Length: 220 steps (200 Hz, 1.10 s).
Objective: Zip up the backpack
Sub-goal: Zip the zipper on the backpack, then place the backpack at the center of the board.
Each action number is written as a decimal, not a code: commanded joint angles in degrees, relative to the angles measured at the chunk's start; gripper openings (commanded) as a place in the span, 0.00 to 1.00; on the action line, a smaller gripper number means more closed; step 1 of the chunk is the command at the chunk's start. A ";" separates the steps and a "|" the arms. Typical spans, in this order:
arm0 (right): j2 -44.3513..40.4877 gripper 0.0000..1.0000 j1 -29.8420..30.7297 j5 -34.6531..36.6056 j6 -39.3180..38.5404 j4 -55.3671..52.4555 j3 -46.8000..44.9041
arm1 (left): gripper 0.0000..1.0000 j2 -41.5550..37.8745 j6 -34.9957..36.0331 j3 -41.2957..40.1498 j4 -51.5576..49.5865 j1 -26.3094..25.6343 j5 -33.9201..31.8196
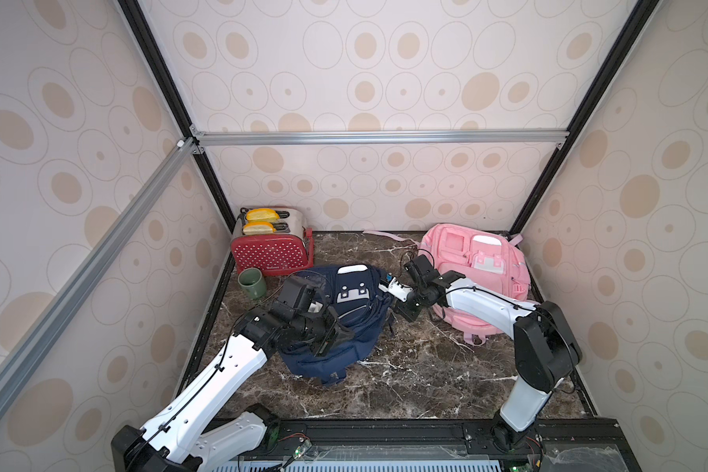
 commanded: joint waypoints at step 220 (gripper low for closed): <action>6.41 0.00 -11.00 13.67 8.04 -1.28 -1.03 | 0.00 21.73 17.33 1.41 9.78 -5.74 -6.73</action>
